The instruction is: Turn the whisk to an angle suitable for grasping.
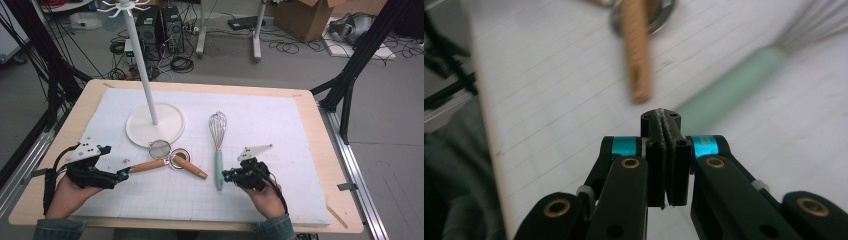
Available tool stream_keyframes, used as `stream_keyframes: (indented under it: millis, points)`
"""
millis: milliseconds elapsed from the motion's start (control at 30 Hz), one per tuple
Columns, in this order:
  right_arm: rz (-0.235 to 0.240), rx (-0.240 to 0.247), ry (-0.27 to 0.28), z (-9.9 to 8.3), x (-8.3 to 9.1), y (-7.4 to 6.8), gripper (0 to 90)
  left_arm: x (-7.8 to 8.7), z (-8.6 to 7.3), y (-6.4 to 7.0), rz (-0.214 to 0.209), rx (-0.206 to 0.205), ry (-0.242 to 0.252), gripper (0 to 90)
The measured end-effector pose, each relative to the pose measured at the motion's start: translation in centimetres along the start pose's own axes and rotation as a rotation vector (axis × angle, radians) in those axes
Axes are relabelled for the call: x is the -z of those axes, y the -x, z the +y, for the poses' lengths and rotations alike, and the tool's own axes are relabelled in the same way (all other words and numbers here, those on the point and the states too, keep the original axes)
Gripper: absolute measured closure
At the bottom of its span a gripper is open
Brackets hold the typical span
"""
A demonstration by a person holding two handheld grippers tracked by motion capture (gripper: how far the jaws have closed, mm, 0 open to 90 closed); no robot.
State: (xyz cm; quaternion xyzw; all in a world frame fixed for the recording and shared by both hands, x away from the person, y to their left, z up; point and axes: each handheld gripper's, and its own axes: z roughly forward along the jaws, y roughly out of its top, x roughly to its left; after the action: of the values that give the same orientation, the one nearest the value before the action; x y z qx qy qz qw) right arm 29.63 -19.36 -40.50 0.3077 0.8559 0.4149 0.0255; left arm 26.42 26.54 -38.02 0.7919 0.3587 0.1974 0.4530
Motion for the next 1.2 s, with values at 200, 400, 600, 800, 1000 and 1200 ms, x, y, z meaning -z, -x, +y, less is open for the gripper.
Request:
stream_keyframes:
  millis: [200,400,600,800,1000,1200]
  points:
    - [-0.103,-0.085,0.054,3.4,0.8,3.9,89.5,0.2,0.1,-0.1,0.000,0.003,0.010,1.7]
    - [-0.192,-0.212,0.052,5.2,-1.1,8.3,89.4,0.5,0.1,-0.3,0.006,0.004,0.018,1.7]
    - [-0.250,-0.250,0.026,5.7,-3.8,10.7,89.4,0.6,0.0,-0.5,0.010,0.011,0.023,1.7]
    - [-0.256,-0.287,-0.015,6.1,-5.4,11.8,89.4,0.7,0.0,-0.6,0.012,0.016,0.025,1.7]
    - [-0.271,-0.283,-0.039,7.1,-6.3,12.1,89.4,0.9,0.0,-0.8,0.013,0.016,0.030,1.7]
    - [-0.281,-0.266,-0.069,8.5,-7.5,12.6,89.4,1.1,0.0,-0.8,0.014,0.021,0.038,1.7]
